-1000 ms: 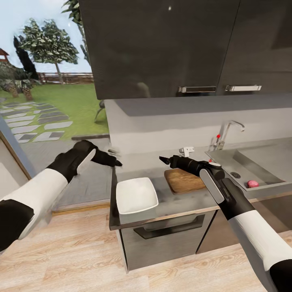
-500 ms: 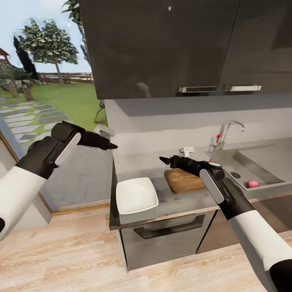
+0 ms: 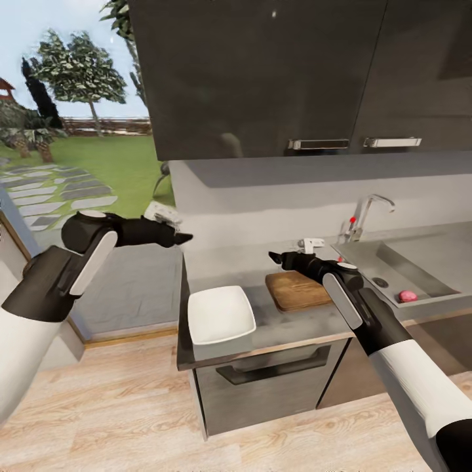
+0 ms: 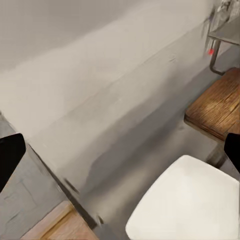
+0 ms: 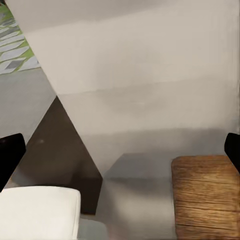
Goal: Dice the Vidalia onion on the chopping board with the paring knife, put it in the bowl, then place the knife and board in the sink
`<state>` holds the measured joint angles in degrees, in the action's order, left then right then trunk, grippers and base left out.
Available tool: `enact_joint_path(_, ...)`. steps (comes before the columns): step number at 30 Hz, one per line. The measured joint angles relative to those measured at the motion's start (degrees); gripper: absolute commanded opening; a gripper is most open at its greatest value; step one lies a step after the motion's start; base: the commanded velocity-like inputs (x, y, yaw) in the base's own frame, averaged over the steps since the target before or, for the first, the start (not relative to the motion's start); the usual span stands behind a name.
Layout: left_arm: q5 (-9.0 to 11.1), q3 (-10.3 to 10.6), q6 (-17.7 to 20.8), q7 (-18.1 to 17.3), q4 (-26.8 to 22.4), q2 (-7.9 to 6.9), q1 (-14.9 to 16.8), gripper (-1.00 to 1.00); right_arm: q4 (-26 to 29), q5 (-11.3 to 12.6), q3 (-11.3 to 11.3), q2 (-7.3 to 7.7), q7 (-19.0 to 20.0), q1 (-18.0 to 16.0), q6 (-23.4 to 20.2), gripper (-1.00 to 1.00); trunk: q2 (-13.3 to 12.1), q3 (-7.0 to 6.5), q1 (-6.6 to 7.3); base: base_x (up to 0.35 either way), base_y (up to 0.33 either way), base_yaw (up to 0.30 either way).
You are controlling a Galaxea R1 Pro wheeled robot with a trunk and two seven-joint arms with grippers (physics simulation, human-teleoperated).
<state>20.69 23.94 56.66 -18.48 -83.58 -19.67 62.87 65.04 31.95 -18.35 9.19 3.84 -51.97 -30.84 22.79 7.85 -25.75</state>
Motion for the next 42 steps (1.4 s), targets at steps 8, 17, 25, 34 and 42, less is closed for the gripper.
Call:
enact_joint_path(8,-0.19,-11.70,-0.52,0.39,-2.50,0.05,-9.22,1.00,0.16,0.12,0.04,0.00,-1.71,0.00,0.02,1.00,0.00,0.01,0.00,-0.066,0.000,0.000)
enact_joint_path(17,-0.35,-16.51,-6.20,0.39,-2.16,0.52,-14.87,1.00,1.87,0.17,0.28,0.05,-1.91,0.00,-0.19,1.00,0.00,0.00,0.01,-0.008,0.000,0.000)
enact_joint_path(25,-0.41,-22.58,-7.70,0.93,-1.03,0.63,-16.25,1.00,3.36,0.11,3.87,2.03,-1.98,0.00,-0.46,1.00,0.00,0.00,0.01,0.000,0.000,0.000)
enact_joint_path(34,-0.53,-29.01,-8.68,1.14,-2.30,0.73,-18.98,1.00,3.64,0.21,5.35,5.06,-1.84,0.00,-0.50,1.00,0.00,0.00,0.01,-0.001,0.000,0.000)
enact_joint_path(42,-0.58,-31.09,-9.10,1.16,-3.97,1.72,-19.59,1.00,4.09,0.22,5.47,5.40,-1.82,-0.01,-0.52,1.00,0.00,0.00,-0.01,-0.130,-0.128,0.000)
